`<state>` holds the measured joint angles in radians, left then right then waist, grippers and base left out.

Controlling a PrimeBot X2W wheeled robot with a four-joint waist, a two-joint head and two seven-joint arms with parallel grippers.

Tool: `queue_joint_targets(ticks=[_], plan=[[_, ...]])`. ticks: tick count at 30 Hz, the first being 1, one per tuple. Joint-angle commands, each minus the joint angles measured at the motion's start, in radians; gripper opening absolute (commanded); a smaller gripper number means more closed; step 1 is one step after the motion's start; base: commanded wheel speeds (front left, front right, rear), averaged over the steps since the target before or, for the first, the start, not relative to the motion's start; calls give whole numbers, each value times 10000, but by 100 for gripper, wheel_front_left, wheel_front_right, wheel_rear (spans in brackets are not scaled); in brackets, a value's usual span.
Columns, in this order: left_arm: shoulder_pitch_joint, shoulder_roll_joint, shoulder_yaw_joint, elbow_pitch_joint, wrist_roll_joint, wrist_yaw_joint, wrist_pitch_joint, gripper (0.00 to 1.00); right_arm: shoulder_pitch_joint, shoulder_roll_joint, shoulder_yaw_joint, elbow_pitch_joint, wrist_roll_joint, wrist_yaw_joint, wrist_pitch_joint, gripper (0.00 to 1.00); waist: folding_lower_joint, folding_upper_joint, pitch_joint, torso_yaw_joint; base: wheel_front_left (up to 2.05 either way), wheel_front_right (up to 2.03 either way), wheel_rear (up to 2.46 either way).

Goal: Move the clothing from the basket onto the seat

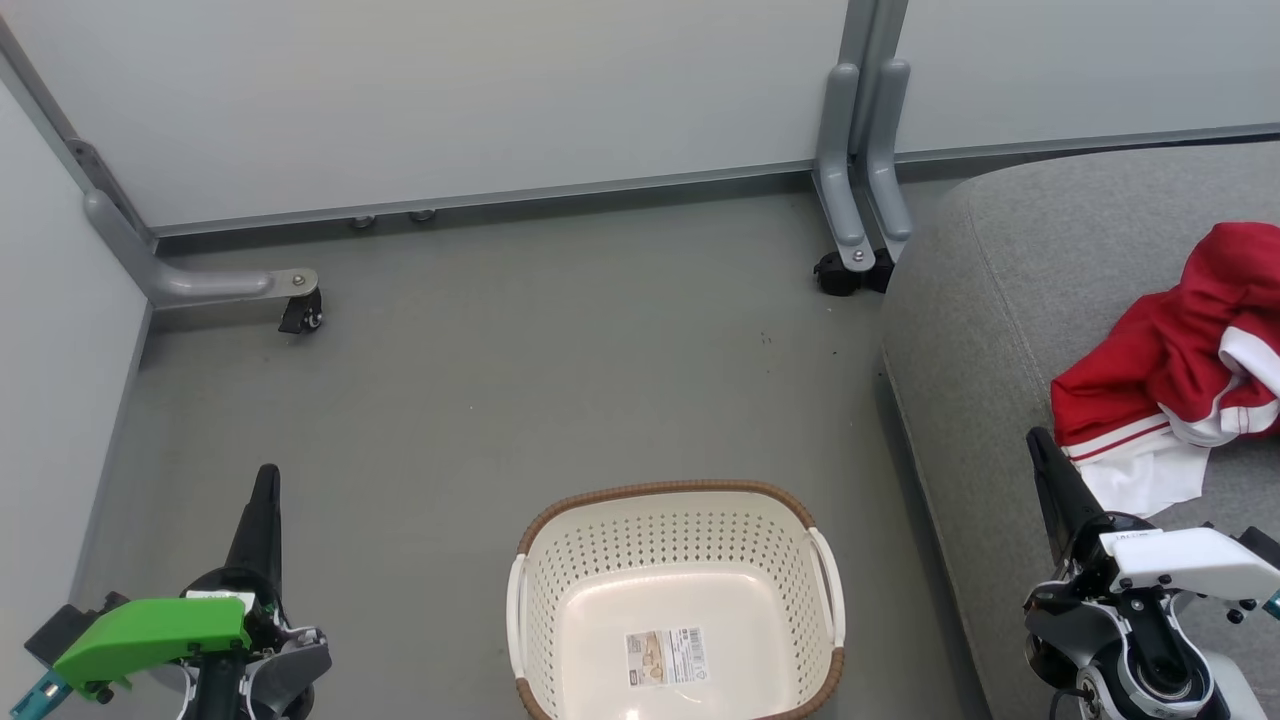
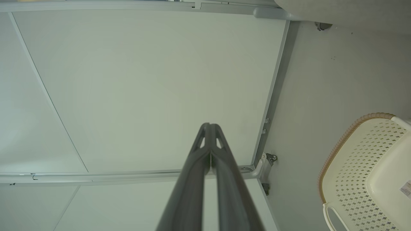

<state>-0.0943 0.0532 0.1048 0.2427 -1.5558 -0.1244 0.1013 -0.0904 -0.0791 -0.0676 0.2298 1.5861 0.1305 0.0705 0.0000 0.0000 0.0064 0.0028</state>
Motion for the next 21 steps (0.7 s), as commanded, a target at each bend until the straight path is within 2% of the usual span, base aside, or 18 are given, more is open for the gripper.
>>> queue_joint_targets(ticks=[1, 8, 21], plan=[[-195, -10, 76, 14, -203, -76, 54, 0, -151, -16, -38, 52, 208, 4, 72, 0, 0, 0, -6, -5, 0, 0, 0], [-214, -44, 132, 37, -625, -100, 174, 0, -212, 1, -83, 169, 651, 4, 152, 0, 0, 0, -33, -28, 0, 0, 0], [-198, -38, 121, 35, -579, -91, 167, 0, -189, 45, -139, 163, 530, 4, 177, 0, 0, 0, -33, -28, 0, 0, 0]])
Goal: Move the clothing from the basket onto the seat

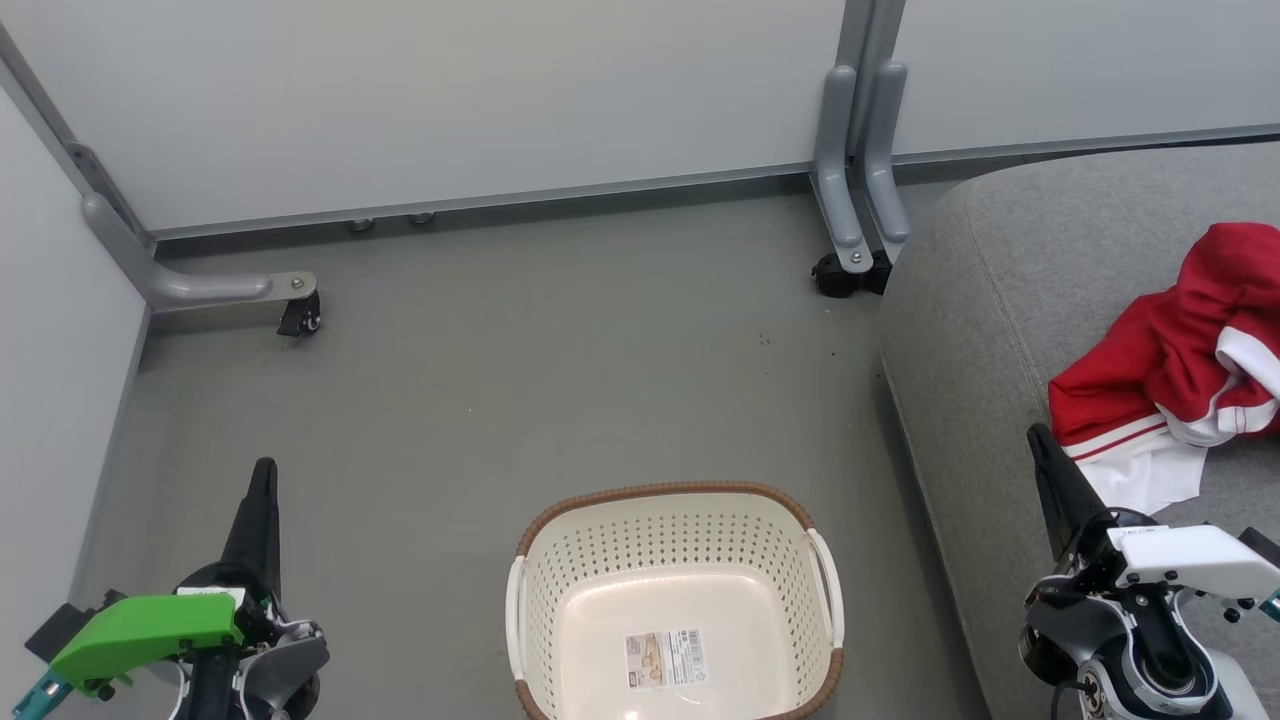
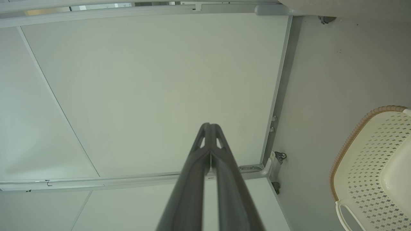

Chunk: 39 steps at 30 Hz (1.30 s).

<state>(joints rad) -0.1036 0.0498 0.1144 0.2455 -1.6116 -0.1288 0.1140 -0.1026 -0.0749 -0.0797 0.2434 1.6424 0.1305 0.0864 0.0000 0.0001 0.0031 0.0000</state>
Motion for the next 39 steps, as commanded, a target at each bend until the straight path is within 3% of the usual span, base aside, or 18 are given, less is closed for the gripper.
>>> queue_joint_targets(ticks=[1, 39], plan=[[-105, -2, 25, 6, -22, -47, 40, 0, -67, 9, -21, 28, -40, 4, 25, 0, 0, -1, 0, 0, 0, 0, 0], [-103, 0, 21, 4, -24, -47, 37, 0, -81, 99, -156, 35, -155, 4, 133, 0, 0, -1, 0, 0, 0, 0, 0]])
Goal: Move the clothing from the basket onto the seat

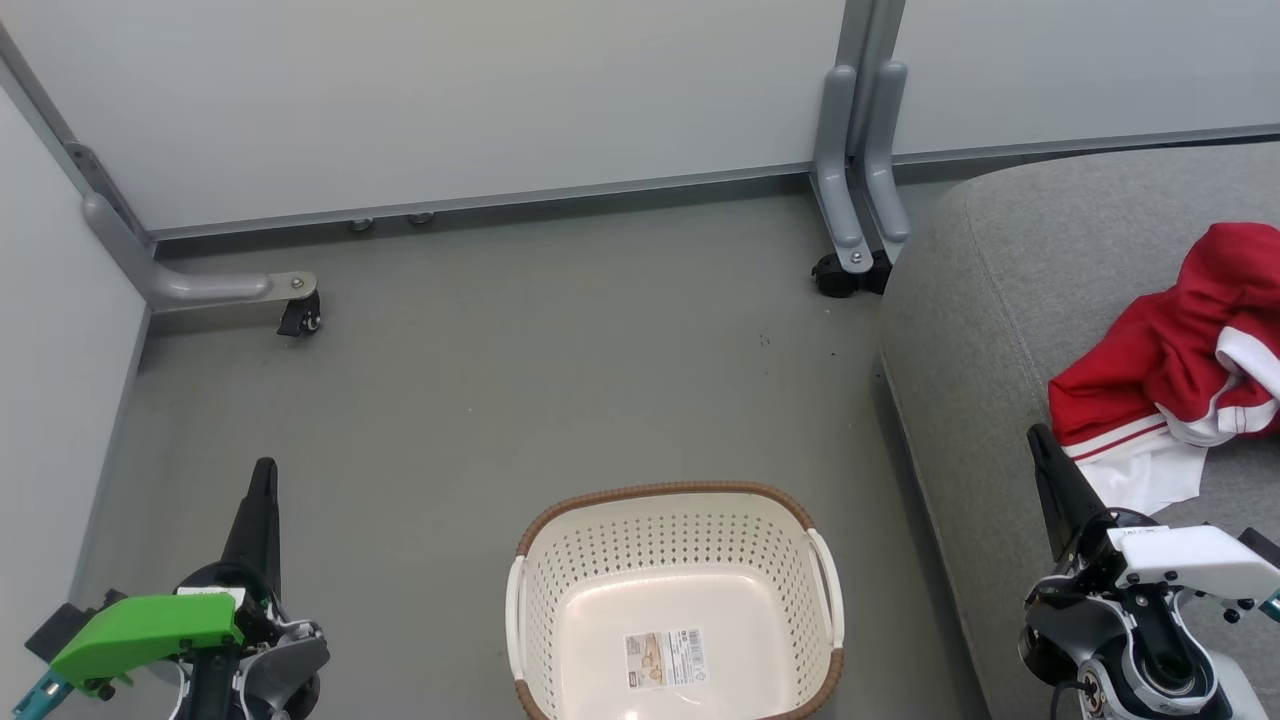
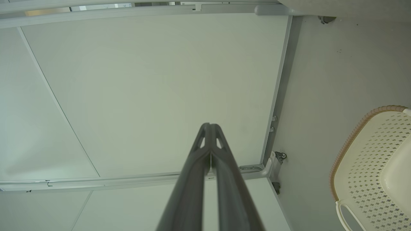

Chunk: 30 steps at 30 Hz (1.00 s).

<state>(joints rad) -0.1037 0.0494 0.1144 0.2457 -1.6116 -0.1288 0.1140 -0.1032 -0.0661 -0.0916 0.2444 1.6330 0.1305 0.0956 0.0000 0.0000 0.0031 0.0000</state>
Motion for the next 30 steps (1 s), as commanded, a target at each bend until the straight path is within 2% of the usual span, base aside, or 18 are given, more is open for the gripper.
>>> queue_joint_targets(ticks=[1, 30], plan=[[-102, 4, 21, 3, -25, -47, 37, 0, -76, 12, -38, 25, -65, 4, 41, 0, 0, 0, 0, 0, 0, 0, 0], [-102, 4, 19, 4, -26, -47, 36, 0, -83, 52, -101, 27, -109, 4, 95, 0, 0, 0, 0, 0, 0, 0, 0]])
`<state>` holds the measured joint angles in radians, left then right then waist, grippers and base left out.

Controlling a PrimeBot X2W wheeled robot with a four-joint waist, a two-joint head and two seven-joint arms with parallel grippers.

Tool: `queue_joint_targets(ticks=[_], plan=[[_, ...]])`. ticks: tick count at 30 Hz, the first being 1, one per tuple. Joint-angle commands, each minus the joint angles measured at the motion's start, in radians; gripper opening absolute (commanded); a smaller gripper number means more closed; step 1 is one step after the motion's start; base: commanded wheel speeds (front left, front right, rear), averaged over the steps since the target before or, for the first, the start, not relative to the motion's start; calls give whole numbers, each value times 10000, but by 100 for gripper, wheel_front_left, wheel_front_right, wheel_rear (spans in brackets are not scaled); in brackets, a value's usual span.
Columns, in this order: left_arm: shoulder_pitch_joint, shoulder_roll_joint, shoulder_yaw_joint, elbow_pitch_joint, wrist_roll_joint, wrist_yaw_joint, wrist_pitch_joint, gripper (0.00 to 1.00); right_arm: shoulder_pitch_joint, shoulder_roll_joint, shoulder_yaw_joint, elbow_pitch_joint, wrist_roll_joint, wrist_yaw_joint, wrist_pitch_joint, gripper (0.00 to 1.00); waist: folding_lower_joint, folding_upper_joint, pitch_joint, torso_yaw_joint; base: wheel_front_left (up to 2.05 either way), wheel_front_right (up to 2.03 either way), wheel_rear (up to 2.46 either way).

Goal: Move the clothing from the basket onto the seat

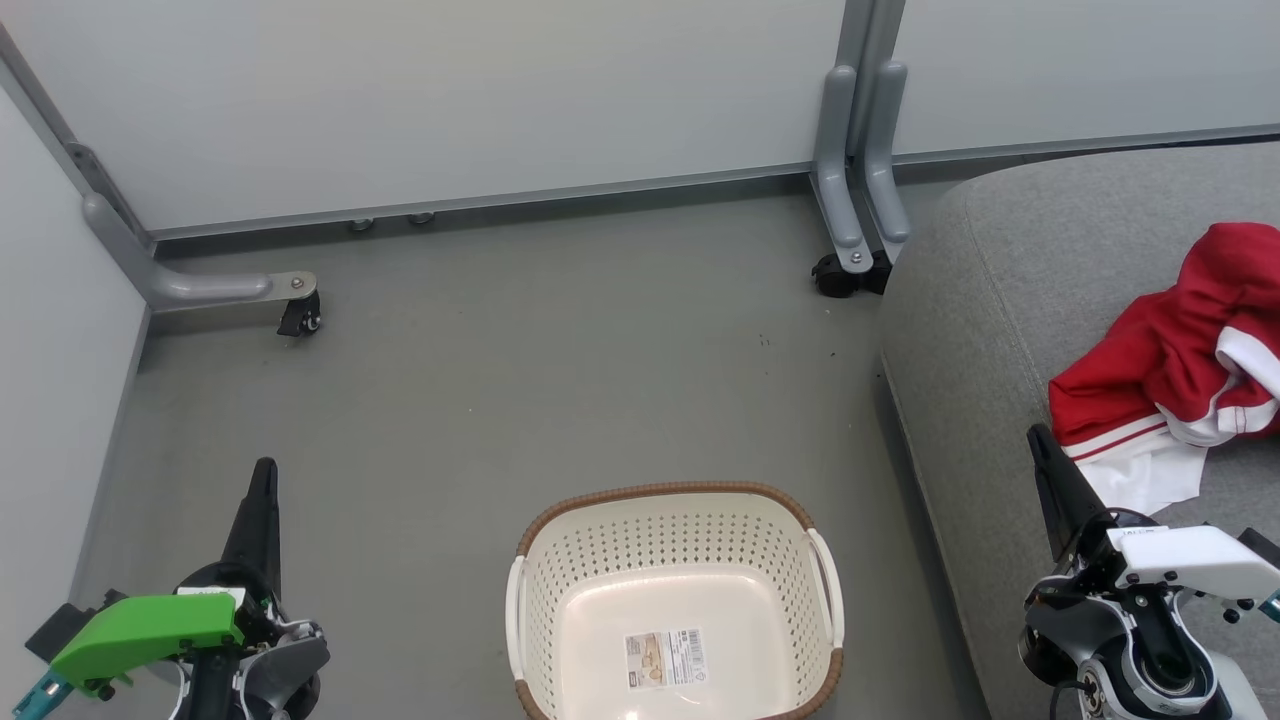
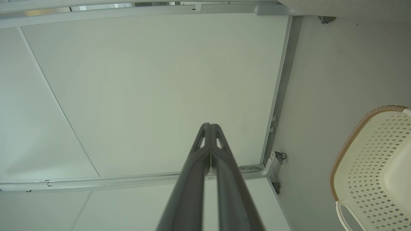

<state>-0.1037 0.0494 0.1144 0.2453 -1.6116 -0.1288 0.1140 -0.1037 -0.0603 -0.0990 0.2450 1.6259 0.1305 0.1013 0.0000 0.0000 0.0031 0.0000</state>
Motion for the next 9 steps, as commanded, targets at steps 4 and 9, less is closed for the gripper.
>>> queue_joint_targets(ticks=[4, 9], plan=[[-101, 4, 19, 7, -26, -47, 36, 0, -79, -4, -34, 22, -48, 4, 46, 0, 0, 0, 0, 0, 0, 0, 0], [-101, 5, 19, 7, -26, -48, 35, 0, -80, 3, -43, 23, -60, 4, 38, 0, 0, 0, 0, 0, 0, 0, 0]])
